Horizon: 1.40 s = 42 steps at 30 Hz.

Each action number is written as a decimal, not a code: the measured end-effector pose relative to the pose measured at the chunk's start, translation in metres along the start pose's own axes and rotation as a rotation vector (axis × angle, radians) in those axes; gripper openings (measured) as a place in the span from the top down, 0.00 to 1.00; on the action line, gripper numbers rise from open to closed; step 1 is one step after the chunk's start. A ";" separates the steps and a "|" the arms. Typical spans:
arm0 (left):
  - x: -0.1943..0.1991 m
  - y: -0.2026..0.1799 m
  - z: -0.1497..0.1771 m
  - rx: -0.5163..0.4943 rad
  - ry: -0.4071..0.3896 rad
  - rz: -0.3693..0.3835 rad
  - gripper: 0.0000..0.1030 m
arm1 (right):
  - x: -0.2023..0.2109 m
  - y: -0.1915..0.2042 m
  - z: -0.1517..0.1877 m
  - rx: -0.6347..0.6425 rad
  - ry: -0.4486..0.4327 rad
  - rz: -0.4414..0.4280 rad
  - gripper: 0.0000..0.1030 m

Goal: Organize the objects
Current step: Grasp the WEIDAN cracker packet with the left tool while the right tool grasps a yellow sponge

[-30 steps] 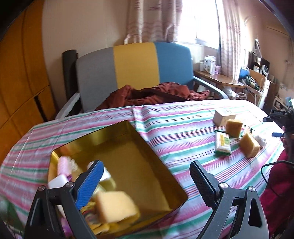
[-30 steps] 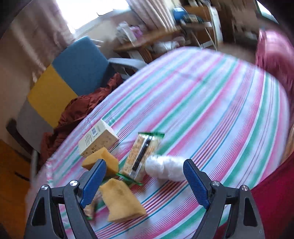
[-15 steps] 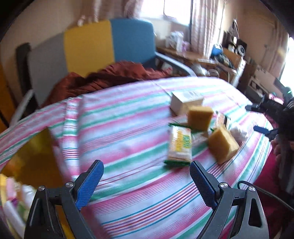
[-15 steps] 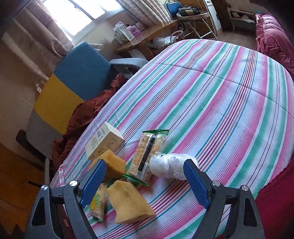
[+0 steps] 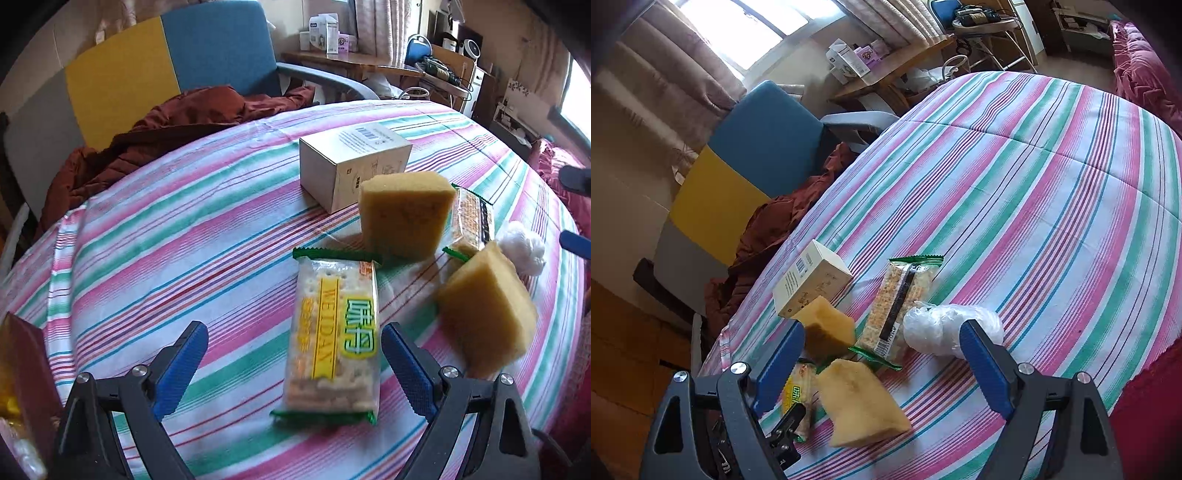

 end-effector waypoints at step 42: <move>0.057 0.029 0.088 0.117 -0.048 0.034 0.54 | -0.074 0.042 0.081 0.378 0.398 0.080 0.53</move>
Point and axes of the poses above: each gripper's, at about its wrist camera, not at the fingertips, and x roughly against the way its jaws point, y to its left, z to its underside, the point moved 10 cm from there along -x, roughly the way its jaws point, and after that the axes turned 11 degrees about -z, right-handed, at the moved point
